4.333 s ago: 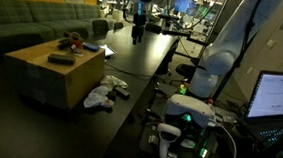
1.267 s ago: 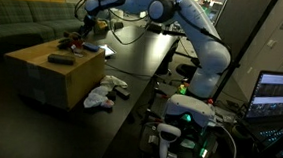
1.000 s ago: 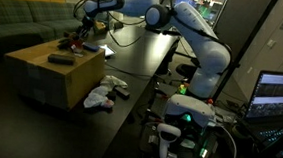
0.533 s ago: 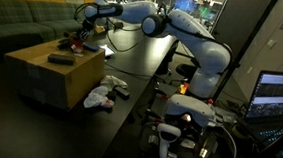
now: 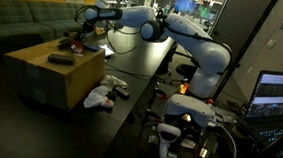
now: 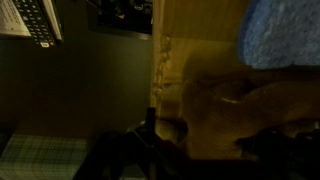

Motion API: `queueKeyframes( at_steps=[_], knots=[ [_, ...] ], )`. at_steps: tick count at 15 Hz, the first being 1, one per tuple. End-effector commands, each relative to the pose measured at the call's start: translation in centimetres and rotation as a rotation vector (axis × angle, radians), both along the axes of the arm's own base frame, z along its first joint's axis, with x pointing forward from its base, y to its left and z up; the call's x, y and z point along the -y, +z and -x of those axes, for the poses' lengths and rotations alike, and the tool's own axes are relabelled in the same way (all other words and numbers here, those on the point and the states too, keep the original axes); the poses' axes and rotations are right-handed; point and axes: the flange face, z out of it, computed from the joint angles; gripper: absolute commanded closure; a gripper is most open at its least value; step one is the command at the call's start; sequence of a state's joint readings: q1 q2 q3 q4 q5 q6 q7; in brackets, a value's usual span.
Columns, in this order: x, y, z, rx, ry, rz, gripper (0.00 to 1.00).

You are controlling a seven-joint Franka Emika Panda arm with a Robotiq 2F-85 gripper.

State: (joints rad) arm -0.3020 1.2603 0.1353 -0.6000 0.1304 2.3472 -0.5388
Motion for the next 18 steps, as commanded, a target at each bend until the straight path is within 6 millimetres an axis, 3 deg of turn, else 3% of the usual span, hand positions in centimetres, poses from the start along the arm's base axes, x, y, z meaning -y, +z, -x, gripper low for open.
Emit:
queueKeyframes(
  at_steps=[1,6,9,10,12,18],
  knots=[
    [-0.2,2.0,0.1,-0.017,0.083,-0.024,0.54],
    [-0.5,6.5,0.4,-0.021,0.152,-0.024,0.89],
    [-0.5,10.0,0.6,-0.007,0.158,-0.007,0.95],
    [-0.4,11.2,0.9,-0.008,0.156,0.001,0.91],
    [0.4,13.7,1.7,-0.034,0.162,0.007,0.91],
    [5.3,20.4,6.3,-0.168,0.114,0.018,0.91]
  ],
)
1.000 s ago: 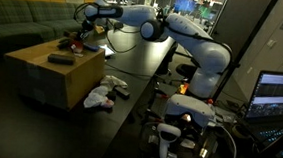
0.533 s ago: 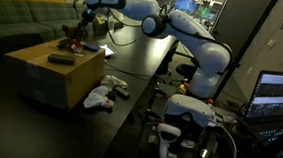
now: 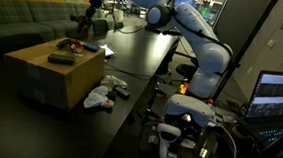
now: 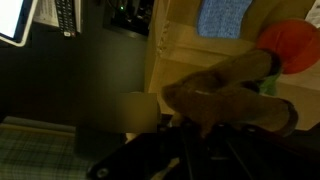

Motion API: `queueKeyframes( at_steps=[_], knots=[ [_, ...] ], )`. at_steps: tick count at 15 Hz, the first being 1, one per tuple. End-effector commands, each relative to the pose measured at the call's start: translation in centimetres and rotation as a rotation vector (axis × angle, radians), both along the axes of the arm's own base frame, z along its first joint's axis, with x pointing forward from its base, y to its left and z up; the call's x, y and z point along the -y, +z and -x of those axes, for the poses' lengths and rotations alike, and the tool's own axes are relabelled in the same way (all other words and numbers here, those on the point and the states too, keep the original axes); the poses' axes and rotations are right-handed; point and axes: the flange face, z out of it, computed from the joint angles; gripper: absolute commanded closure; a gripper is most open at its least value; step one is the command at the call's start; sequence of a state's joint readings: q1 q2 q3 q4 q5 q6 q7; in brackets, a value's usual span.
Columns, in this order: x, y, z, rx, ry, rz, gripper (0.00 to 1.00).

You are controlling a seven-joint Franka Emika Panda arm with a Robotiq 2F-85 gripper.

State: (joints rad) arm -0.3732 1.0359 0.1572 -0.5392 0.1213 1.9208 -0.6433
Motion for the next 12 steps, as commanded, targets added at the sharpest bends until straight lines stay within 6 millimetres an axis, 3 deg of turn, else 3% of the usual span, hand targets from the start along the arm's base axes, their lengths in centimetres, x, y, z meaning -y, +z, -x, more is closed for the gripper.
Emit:
queueKeyframes(
  at_steps=[1,6,12],
  knots=[
    [2.9,4.5,3.4,-0.091,-0.037,0.023,0.91],
    [5.4,6.4,7.2,-0.252,-0.106,0.035,0.91],
    [6.3,4.5,10.6,-0.421,-0.195,-0.015,0.91]
  ],
)
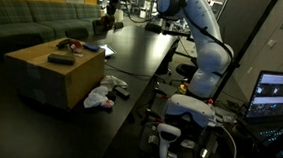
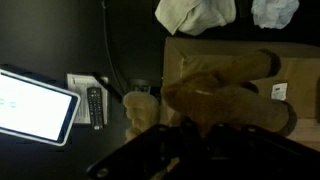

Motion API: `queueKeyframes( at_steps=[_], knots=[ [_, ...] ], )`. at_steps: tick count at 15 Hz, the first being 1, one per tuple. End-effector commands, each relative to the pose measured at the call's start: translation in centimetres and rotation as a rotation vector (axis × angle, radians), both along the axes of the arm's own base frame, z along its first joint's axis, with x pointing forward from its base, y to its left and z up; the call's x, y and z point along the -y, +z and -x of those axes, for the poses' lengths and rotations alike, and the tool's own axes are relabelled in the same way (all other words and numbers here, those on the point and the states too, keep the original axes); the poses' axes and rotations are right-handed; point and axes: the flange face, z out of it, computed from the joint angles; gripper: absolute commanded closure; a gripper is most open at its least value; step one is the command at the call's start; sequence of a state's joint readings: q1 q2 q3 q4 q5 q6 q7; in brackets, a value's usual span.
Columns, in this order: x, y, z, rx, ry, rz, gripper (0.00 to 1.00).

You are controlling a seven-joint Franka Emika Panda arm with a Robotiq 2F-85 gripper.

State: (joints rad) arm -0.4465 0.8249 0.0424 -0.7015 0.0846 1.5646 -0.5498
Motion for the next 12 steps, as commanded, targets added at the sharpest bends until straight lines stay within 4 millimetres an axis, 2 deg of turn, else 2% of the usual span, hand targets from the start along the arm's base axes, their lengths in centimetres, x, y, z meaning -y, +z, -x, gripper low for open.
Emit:
queueKeyframes(
  at_steps=[1,6,12],
  knots=[
    [0.1,-0.6,2.9,-0.099,-0.054,-0.019,0.91],
    [1.2,-4.3,6.6,-0.208,-0.086,-0.052,0.90],
    [2.5,-10.1,12.7,-0.343,-0.098,-0.102,0.90]
  ],
)
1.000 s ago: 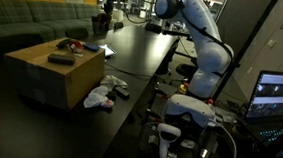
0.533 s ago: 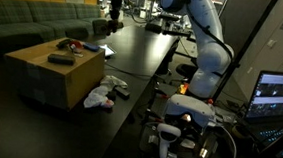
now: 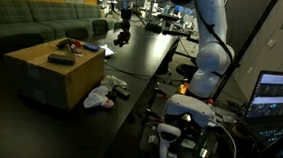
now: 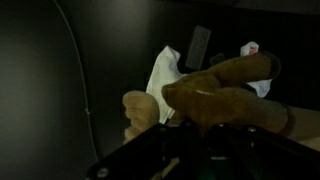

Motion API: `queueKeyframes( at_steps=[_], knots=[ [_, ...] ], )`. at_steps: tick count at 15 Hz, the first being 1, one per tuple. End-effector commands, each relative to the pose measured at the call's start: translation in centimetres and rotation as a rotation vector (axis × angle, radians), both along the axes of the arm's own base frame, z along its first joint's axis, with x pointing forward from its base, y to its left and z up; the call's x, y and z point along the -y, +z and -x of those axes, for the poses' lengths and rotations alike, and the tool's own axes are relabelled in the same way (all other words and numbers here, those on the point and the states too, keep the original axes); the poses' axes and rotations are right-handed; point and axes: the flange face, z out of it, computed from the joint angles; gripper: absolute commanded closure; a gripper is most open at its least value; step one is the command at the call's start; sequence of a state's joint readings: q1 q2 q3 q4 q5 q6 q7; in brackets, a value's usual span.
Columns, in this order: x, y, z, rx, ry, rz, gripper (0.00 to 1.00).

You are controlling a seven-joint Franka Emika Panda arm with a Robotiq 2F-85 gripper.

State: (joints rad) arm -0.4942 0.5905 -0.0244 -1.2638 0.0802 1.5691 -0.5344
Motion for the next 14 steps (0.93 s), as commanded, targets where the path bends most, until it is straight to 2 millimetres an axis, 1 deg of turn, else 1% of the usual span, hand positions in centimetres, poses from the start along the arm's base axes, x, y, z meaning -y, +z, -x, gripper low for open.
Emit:
queueKeyframes(
  at_steps=[1,3,4,7,8,10,12,13,14],
  knots=[
    [-0.2,-2.4,4.6,-0.043,0.017,-0.011,0.90],
    [0.0,-5.0,6.3,-0.069,0.027,0.008,0.90],
    [-0.1,-6.6,7.0,-0.079,0.028,0.023,0.90],
    [-1.2,-12.4,9.2,-0.095,0.035,0.064,0.90],
    [-1.8,-14.4,9.8,-0.082,0.032,0.084,0.90],
    [-3.6,-17.1,10.5,-0.035,0.013,0.128,0.90],
    [-5.5,-20.2,11.2,0.014,-0.011,0.166,0.91],
    [-6.4,-21.9,12.0,0.031,-0.021,0.181,0.91],
    [-7.2,-23.2,12.6,0.052,-0.034,0.206,0.91]
  ],
)
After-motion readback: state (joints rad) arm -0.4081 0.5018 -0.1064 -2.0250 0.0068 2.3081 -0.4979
